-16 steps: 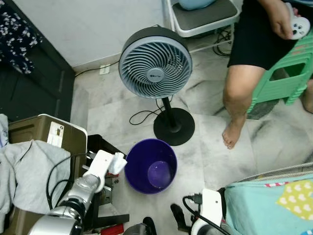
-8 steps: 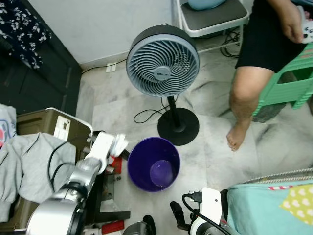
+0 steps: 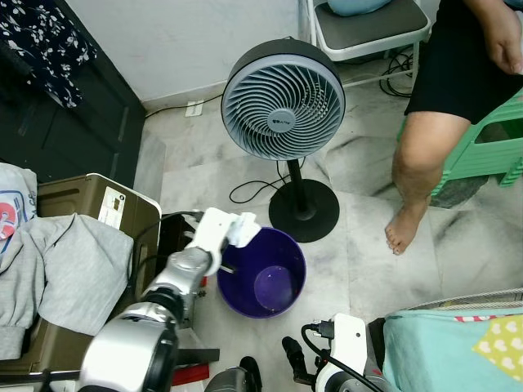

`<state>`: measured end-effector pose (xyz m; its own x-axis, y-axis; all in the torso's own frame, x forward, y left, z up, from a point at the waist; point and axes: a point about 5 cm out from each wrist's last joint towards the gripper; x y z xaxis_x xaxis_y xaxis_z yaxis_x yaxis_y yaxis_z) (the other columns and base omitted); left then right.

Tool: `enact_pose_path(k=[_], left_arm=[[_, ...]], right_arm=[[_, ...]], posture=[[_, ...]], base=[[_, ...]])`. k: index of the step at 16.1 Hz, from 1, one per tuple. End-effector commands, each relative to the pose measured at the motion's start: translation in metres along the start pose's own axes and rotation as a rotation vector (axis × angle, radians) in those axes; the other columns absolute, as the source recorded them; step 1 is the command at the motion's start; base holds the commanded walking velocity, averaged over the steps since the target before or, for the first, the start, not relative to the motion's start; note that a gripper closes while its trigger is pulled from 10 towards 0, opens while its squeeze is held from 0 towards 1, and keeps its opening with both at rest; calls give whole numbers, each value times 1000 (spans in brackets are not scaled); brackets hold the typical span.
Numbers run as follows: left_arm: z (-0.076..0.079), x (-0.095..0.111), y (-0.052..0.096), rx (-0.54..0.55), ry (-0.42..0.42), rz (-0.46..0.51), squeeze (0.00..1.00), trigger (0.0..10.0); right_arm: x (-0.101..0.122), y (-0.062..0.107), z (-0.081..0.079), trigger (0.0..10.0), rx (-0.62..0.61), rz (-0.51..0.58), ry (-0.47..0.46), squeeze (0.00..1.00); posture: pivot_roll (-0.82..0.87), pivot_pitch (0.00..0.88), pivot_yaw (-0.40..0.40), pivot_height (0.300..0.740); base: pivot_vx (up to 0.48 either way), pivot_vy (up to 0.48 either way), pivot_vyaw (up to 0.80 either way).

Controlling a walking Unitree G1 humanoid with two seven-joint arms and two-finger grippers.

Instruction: Clean up the room

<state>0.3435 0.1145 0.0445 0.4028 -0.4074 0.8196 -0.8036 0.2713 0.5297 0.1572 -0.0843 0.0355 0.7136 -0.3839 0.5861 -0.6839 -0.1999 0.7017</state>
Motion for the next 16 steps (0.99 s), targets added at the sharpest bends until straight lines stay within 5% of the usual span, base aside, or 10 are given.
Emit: enact_pose_path(k=[1,10,11,12,14,16], left_arm=[[-2,-8,1,-1,-16,-33,0,0],[32,-1,-5,-97,-65,-36,0,0],[35,1,-5,-103,-64,-34,0,1529],[37,5,-6,-106,-70,-23,0,8431],[31,9,-6,-82,-84,-9,0,8745],[21,11,-5,-44,-87,-5,0,7961]], right_arm=[[-4,-3,-46,10000,124,-18,-110,0],[-6,0,-51,10000,124,-19,-122,0],[-6,0,-51,10000,124,-19,-123,0],[-7,0,-52,10000,124,-19,-125,0],[-7,0,-52,10000,123,-18,-127,0],[-7,0,-52,10000,123,-18,-129,0]], posture=[[-234,265,254,740],[-236,289,268,740],[-236,289,268,740],[-238,293,273,740],[-241,295,275,740],[-241,295,275,740]], base=[[0,0,0],[0,0,0],[0,0,0],[0,0,0],[0,0,0],[0,0,0]])
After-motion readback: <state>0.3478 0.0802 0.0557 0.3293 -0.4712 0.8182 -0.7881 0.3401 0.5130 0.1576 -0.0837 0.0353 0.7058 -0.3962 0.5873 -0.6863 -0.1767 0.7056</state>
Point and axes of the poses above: a point about 5 cm out from each wrist's last joint towards the gripper, its own y axis pointing back from the gripper into the wrist, its own x axis along the axis of the wrist's last joint, z = x × y, and after that the axes turned 5 degrees about -y, right-handed
